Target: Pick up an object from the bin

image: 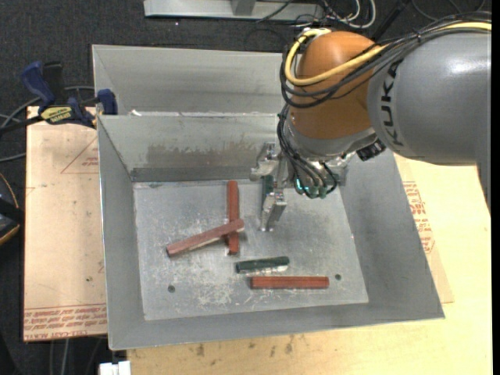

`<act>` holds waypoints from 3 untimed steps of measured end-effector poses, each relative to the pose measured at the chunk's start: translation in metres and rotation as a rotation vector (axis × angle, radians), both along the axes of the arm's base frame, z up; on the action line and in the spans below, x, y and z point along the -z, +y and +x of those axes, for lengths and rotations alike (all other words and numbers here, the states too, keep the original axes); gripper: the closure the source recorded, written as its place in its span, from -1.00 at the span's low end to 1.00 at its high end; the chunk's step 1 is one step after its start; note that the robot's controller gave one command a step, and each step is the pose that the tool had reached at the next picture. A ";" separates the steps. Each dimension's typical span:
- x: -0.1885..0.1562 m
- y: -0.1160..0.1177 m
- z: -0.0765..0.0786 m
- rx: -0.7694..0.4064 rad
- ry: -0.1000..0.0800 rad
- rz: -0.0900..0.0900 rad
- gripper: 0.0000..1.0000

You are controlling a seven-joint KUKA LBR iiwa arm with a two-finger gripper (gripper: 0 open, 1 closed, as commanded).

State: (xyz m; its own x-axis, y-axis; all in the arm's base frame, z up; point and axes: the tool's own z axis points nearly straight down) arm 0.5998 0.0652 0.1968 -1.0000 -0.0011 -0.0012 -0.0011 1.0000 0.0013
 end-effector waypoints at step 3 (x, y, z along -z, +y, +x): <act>0.115 -0.011 -0.025 -0.019 -0.036 0.006 -1.00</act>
Offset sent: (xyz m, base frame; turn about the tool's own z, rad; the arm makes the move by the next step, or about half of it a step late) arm -0.0366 -0.0136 -0.1268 -0.0208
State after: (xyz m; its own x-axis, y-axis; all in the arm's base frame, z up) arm 0.5746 0.0547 0.0819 -0.9991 -0.0195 -0.0370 -0.0198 0.9998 0.0069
